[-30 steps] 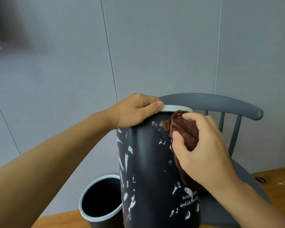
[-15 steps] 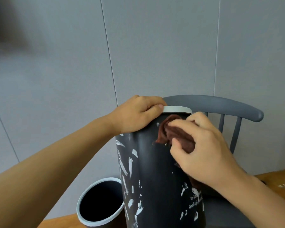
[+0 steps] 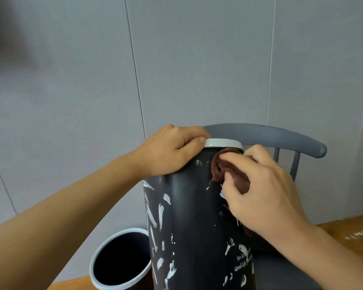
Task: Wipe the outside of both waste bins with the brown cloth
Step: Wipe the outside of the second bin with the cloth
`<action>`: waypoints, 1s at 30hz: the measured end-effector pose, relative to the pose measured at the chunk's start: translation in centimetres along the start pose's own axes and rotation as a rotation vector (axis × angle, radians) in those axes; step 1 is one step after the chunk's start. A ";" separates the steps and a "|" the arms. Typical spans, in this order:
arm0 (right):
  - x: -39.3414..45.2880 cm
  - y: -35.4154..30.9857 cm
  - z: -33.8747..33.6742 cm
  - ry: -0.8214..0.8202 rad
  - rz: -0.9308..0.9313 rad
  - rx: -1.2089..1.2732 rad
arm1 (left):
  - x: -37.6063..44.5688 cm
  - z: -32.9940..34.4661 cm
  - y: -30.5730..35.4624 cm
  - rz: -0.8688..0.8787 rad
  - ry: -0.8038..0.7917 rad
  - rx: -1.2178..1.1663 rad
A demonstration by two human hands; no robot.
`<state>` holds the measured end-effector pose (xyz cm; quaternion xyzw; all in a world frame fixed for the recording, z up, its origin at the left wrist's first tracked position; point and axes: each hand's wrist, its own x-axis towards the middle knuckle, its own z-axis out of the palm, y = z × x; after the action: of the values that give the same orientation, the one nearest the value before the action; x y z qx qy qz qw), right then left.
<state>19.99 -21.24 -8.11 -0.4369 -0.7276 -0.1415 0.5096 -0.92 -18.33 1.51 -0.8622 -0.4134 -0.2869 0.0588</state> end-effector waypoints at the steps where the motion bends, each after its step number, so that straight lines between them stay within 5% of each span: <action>1: 0.2 0.1 0.1 0.023 0.060 -0.015 | 0.0 0.0 0.1 0.004 0.000 0.003; 8: -1.9 -1.4 0.0 -0.076 -0.200 0.000 | -0.2 -0.1 -0.2 -0.012 0.000 -0.023; 13: 0.1 0.3 0.6 0.062 0.062 -0.007 | -0.2 -0.1 0.1 -0.012 -0.001 -0.026; 18: -1.9 -0.7 0.6 -0.062 -0.158 0.018 | -0.6 -0.3 -0.7 -0.036 0.019 -0.055; 22: -0.3 0.2 1.0 0.058 0.053 0.043 | -0.5 -0.2 -0.5 -0.025 0.026 -0.051; 27: -2.1 -1.1 0.3 -0.087 -0.236 0.065 | -0.7 -0.3 -0.8 -0.042 0.032 -0.064; 30: -0.6 -0.2 0.1 -0.039 -0.198 0.063 | -0.6 -0.2 -0.6 -0.021 0.034 -0.054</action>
<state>19.83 -21.56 -8.69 -0.3494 -0.7811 -0.1597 0.4923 -1.78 -18.46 1.29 -0.8541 -0.4136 -0.3130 0.0394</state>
